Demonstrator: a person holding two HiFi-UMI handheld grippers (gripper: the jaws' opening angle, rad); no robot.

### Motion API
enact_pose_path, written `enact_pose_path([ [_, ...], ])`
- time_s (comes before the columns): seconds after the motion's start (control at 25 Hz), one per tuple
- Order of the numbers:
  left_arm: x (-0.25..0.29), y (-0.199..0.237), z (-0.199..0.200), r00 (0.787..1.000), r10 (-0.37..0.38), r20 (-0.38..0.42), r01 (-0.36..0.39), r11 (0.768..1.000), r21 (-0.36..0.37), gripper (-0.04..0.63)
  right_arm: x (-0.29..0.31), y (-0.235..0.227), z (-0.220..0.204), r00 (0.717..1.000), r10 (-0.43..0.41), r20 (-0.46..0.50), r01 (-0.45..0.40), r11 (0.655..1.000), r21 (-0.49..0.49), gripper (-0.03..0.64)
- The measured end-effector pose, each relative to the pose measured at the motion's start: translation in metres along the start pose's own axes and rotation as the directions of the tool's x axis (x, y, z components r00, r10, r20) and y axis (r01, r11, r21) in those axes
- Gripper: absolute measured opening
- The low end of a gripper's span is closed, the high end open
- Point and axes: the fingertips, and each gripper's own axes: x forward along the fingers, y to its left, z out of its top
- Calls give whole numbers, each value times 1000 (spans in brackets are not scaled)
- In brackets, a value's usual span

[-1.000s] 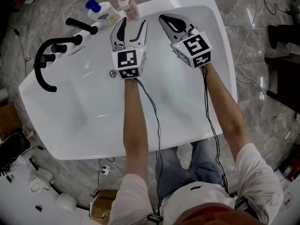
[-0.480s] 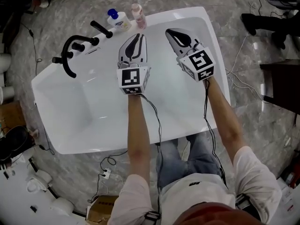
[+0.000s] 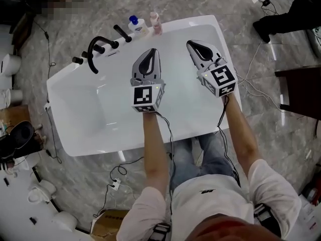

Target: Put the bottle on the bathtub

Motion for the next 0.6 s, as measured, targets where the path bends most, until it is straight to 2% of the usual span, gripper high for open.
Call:
enact_pose_path([
  [0.36,-57,-24,75,1000,-2,29,1,1000,22,11,-53,36,69,999,10,33,-9,1000,-5,-5],
  [0.6,-100,-38,113,999,-3,33,3,1000,0,11,-93,60,108,1000,6,29,-5,1000,-12,-5],
])
